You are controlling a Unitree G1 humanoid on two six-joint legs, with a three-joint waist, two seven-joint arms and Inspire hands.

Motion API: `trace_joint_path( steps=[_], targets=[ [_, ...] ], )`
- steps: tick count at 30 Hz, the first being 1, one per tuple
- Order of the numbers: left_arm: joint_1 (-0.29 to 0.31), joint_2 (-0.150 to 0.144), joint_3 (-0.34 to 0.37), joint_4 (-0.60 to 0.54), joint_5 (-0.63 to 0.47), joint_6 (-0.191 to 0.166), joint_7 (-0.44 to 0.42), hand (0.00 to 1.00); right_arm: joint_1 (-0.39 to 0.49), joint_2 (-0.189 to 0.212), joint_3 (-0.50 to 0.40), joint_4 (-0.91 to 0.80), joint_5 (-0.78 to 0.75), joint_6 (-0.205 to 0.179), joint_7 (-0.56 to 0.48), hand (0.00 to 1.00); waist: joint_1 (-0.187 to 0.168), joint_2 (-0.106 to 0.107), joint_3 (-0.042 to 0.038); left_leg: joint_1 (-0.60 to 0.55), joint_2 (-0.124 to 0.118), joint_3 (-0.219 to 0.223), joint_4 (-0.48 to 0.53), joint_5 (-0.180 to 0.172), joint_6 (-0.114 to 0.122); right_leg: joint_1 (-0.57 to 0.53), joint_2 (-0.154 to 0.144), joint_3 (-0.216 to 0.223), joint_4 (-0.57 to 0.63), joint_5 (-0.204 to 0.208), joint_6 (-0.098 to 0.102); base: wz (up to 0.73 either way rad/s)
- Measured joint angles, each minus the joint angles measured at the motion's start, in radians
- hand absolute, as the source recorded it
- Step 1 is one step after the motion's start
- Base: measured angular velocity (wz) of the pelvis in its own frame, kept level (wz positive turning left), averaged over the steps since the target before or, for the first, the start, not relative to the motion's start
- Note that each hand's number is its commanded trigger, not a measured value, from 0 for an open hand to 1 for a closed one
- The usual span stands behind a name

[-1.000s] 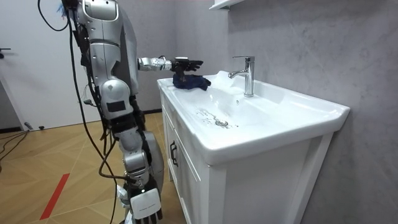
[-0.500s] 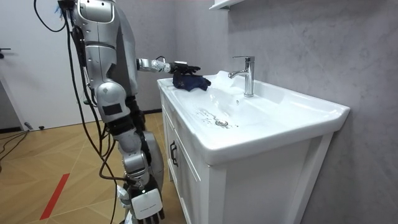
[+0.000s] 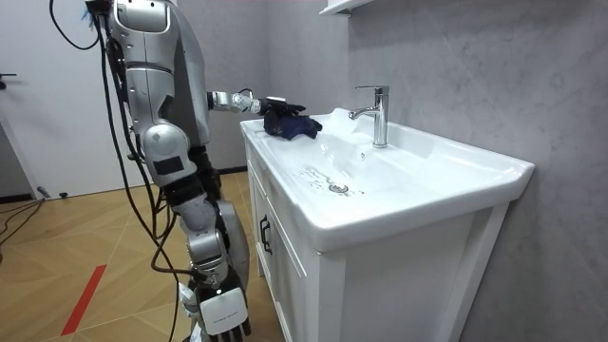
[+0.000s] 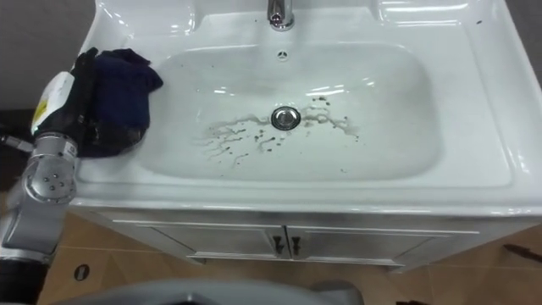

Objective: Wipe basin

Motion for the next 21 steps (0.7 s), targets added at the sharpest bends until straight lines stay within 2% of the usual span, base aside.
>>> trace_joint_path(
  steps=[9, 10, 12, 13, 19, 21],
  targets=[
    [0.003, -0.040, 0.000, 0.037, 0.000, -0.002, -0.008, 0.00, 0.022, 0.000, 0.000, -0.085, -0.060, 0.028, 0.015, 0.00, 0.021, -0.002, -0.0014, 0.015, -0.001, 0.014, -0.015, 0.001, -0.002, 0.006, 0.003, 0.012, -0.004, 0.000, -0.001, -0.04],
    [0.003, -0.041, -0.001, 0.039, 0.000, -0.002, -0.008, 0.18, 0.022, 0.000, 0.000, -0.087, -0.060, 0.028, 0.015, 0.00, 0.021, -0.002, -0.0015, 0.015, -0.001, 0.014, -0.015, 0.002, -0.003, 0.007, 0.003, 0.012, -0.004, 0.000, -0.001, 0.00],
    [0.002, -0.041, -0.007, 0.052, 0.000, -0.004, -0.007, 0.85, 0.027, 0.000, 0.000, -0.101, -0.060, 0.035, 0.015, 0.00, 0.021, -0.001, -0.0020, 0.018, -0.001, 0.016, -0.014, 0.003, -0.004, 0.008, 0.004, 0.013, -0.004, 0.000, -0.001, 0.00],
    [0.002, -0.041, -0.007, 0.053, 0.000, -0.004, -0.007, 1.00, 0.028, 0.000, 0.000, -0.104, -0.060, 0.035, 0.015, 0.00, 0.021, -0.001, -0.0021, 0.019, -0.002, 0.019, -0.014, 0.003, -0.005, 0.007, 0.004, 0.013, -0.003, 0.000, -0.001, -0.03],
    [-0.010, -0.042, -0.007, 0.086, 0.049, -0.009, 0.000, 1.00, 0.045, 0.000, -0.001, -0.101, -0.078, 0.038, 0.015, 0.00, 0.023, -0.002, -0.0039, 0.038, -0.001, 0.024, -0.020, 0.004, -0.007, 0.019, 0.006, 0.018, -0.002, -0.004, -0.007, -0.04],
    [-0.035, -0.045, 0.001, 0.122, 0.070, -0.011, 0.014, 1.00, 0.045, 0.000, -0.001, -0.093, -0.093, 0.057, 0.015, 0.00, 0.024, -0.001, -0.0053, 0.058, 0.000, 0.032, -0.032, 0.006, -0.010, 0.029, 0.010, 0.028, -0.002, -0.007, -0.009, -0.11]
  ],
)
